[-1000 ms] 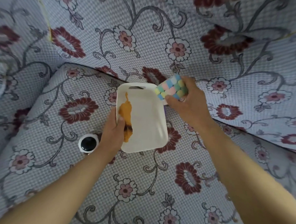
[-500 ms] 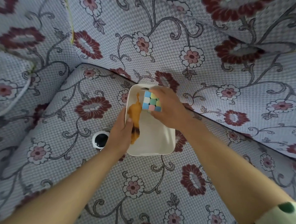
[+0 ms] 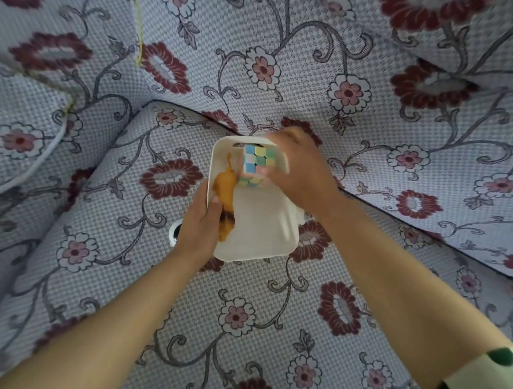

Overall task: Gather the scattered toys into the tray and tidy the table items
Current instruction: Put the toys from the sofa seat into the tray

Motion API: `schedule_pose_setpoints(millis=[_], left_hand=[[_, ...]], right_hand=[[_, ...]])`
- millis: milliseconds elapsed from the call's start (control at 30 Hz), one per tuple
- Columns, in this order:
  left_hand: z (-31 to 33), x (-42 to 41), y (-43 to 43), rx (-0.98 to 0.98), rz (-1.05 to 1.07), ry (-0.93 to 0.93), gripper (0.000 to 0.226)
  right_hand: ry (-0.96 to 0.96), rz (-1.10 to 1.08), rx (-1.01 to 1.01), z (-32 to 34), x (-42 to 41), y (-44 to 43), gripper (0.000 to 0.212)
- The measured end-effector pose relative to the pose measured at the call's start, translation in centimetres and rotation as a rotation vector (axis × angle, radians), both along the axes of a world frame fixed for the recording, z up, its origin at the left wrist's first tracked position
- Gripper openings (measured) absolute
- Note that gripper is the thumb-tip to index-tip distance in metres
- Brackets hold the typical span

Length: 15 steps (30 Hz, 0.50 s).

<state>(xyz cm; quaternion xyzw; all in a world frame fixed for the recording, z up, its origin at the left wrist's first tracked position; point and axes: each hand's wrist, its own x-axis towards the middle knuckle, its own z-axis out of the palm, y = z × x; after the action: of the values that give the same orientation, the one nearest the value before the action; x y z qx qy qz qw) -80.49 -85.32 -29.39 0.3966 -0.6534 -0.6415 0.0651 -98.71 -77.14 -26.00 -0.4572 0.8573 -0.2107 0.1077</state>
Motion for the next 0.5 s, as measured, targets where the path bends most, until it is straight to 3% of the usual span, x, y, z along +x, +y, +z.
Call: schedule_pose_setpoints(millis=[100, 233, 400, 500], left_hand=[[-0.4, 0.2, -0.7, -0.037, 0.016, -0.03, 0.029], [-1.6, 0.0, -1.4, -0.066, 0.04, -0.086, 0.036], [-3.1, -0.2, -1.0, -0.08, 0.026, -0.097, 0.034], [-3.8, -0.3, -0.5, -0.049, 0.028, -0.09, 0.037]], right_hand=[[0.017, -0.197, -0.081, -0.1, -1.9, 2.0, 0.032], [-0.067, -0.312, 0.098, -2.8, -3.5, 5.6, 0.019], [-0.264, -0.306, 0.388, -7.1, -2.4, 7.7, 0.053], [-0.197, -0.211, 0.486, -9.4, -0.4, 8.0, 0.069]])
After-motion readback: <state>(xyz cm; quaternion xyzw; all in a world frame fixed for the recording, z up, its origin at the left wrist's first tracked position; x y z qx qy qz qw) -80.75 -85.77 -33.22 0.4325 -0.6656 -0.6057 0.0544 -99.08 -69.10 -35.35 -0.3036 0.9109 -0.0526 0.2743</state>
